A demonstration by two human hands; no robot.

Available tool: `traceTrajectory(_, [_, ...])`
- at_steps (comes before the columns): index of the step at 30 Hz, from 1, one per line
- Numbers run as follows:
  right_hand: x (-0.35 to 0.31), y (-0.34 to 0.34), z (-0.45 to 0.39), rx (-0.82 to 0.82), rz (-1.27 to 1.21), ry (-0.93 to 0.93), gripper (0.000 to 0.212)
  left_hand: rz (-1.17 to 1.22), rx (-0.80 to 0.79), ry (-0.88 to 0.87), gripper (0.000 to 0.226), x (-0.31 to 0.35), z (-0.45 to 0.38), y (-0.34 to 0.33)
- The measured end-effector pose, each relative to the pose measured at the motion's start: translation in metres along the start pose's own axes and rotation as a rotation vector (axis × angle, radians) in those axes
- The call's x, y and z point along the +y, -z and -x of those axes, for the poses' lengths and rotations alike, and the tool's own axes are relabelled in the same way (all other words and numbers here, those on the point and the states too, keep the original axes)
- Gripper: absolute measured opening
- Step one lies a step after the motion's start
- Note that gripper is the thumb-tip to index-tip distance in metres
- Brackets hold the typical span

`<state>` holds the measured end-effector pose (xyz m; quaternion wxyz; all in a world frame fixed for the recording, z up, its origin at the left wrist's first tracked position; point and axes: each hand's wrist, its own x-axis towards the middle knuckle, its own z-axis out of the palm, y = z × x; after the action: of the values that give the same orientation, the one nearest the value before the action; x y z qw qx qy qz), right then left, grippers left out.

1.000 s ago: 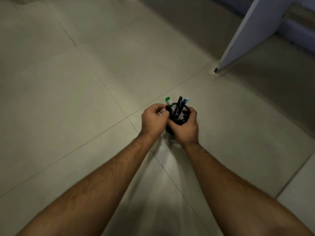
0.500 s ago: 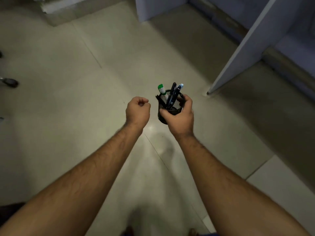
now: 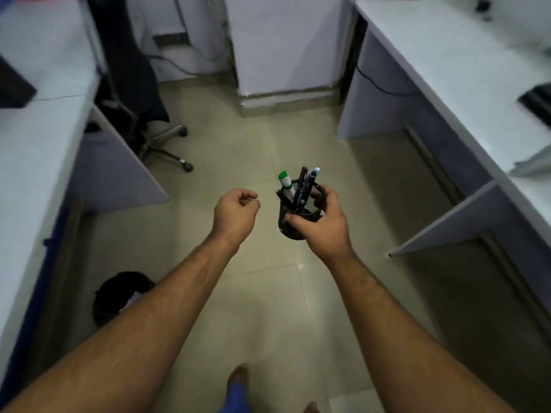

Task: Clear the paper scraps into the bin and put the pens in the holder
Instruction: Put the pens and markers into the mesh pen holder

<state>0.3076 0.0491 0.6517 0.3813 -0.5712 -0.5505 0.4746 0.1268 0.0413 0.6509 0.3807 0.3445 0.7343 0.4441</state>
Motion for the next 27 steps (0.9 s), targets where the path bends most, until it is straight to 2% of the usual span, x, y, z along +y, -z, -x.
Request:
traceTrajectory(4, [-0.066,-0.043,0.031,-0.122,-0.026,0.074,0.067,0.054,0.138,-0.018,0.011,0.021,0.034,0.088])
traceTrajectory(8, [-0.12,-0.118,0.063,-0.233,0.008,0.155,0.077,0.065,0.272,-0.047,0.01,0.017,0.056,0.19])
traceTrajectory(10, [-0.145,-0.176,0.084,-0.265,0.065,0.228,0.083,0.048,0.347,-0.038,0.011,-0.002,0.062,0.253])
traceTrajectory(13, [-0.161,-0.25,0.104,-0.32,0.1,0.242,0.084,-0.035,0.411,-0.001,0.017,-0.033,0.066,0.327])
traceTrajectory(17, [-0.177,-0.374,0.141,-0.454,0.135,0.26,0.076,-0.278,0.466,0.141,0.036,-0.104,0.058,0.452])
traceTrajectory(22, [-0.183,-0.501,0.181,-0.624,0.129,0.222,0.07,-0.583,0.405,0.427,0.078,-0.193,0.057,0.565])
traceTrajectory(24, [-0.185,-0.54,0.194,-0.692,0.149,0.223,0.059,-0.647,0.323,0.486,0.095,-0.223,0.055,0.595])
traceTrajectory(27, [-0.187,-0.583,0.202,-0.789,0.184,0.197,0.056,-0.734,0.14,0.538,0.117,-0.256,0.048,0.615])
